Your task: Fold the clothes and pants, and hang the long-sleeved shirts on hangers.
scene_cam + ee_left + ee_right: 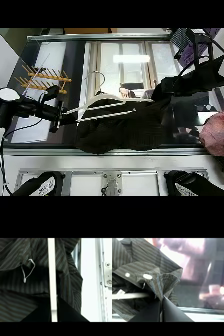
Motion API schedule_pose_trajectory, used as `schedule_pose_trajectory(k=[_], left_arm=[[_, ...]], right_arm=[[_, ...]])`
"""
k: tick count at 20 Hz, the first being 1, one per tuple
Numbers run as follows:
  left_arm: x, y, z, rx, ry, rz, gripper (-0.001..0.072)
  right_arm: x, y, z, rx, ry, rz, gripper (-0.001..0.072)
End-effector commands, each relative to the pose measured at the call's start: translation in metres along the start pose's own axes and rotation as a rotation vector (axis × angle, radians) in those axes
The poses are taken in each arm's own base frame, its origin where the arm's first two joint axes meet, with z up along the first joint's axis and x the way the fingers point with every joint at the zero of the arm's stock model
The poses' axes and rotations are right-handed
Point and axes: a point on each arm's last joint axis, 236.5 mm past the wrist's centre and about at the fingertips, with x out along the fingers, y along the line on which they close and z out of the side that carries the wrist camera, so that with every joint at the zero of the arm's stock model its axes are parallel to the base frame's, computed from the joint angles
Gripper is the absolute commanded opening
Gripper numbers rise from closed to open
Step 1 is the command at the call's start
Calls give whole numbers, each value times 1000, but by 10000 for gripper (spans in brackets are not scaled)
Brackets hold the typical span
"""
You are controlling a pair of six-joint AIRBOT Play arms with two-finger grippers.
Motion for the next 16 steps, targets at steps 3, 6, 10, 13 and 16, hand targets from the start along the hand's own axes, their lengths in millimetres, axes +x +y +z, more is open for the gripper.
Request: schedule_pose_trajectory(k=[3, 6, 10, 13, 16], left_arm=[[28, 22, 17, 45, 6, -57, 12], [34, 22, 23, 69, 12, -78, 12], [42, 11, 29, 134, 14, -119, 13], [44, 11, 25, 128, 16, -137, 12], [47, 11, 22, 116, 14, -155, 12]], right_arm=[[-1, 5, 5, -39, -21, 23, 16], [-6, 6, 13, -37, -59, 28, 16], [-9, 33, 23, -47, -79, 131, 15], [-8, 57, 34, -55, -82, 213, 15], [-8, 93, 44, -89, -117, 302, 15]])
